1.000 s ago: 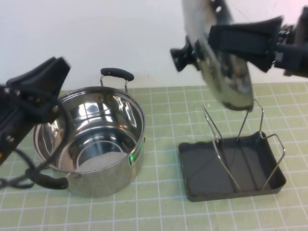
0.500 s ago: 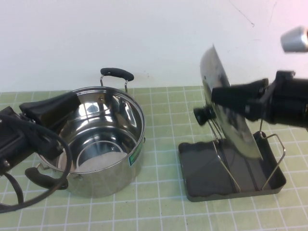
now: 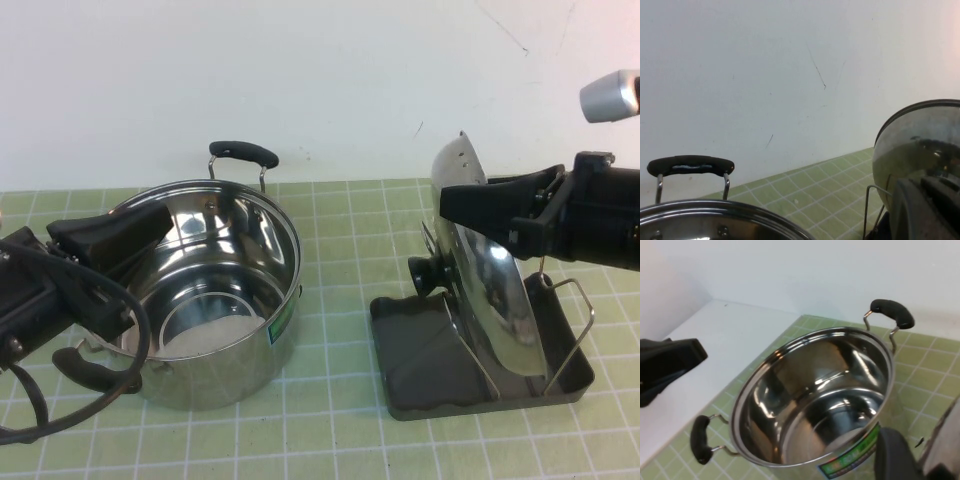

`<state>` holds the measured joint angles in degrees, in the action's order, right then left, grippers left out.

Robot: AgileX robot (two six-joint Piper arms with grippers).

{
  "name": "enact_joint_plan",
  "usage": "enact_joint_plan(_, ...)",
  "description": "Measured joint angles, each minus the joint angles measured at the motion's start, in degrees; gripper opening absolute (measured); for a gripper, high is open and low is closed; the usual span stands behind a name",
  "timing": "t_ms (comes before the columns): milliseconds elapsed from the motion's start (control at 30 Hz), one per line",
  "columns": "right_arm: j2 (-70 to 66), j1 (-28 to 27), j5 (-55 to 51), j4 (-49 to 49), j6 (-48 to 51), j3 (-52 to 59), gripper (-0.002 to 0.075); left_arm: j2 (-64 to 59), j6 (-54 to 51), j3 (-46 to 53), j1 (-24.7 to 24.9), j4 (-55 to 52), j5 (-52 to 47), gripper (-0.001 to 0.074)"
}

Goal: Put pot lid on rack
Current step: Place the pot lid on the pot rack

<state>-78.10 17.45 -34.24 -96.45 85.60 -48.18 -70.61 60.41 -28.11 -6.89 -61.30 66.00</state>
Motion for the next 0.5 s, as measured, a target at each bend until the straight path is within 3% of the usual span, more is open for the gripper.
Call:
enact_joint_plan(333,0.0,0.0,4.5,0.4,3.0,0.0,0.0207,3.0,0.2,0.0,0.0,-1.5,-0.3,0.0002)
enact_joint_plan(500,0.1,0.0,4.9,0.8,3.3,0.0,0.0227,8.1,1.6,0.0,0.0,-7.0,-5.2,0.0002)
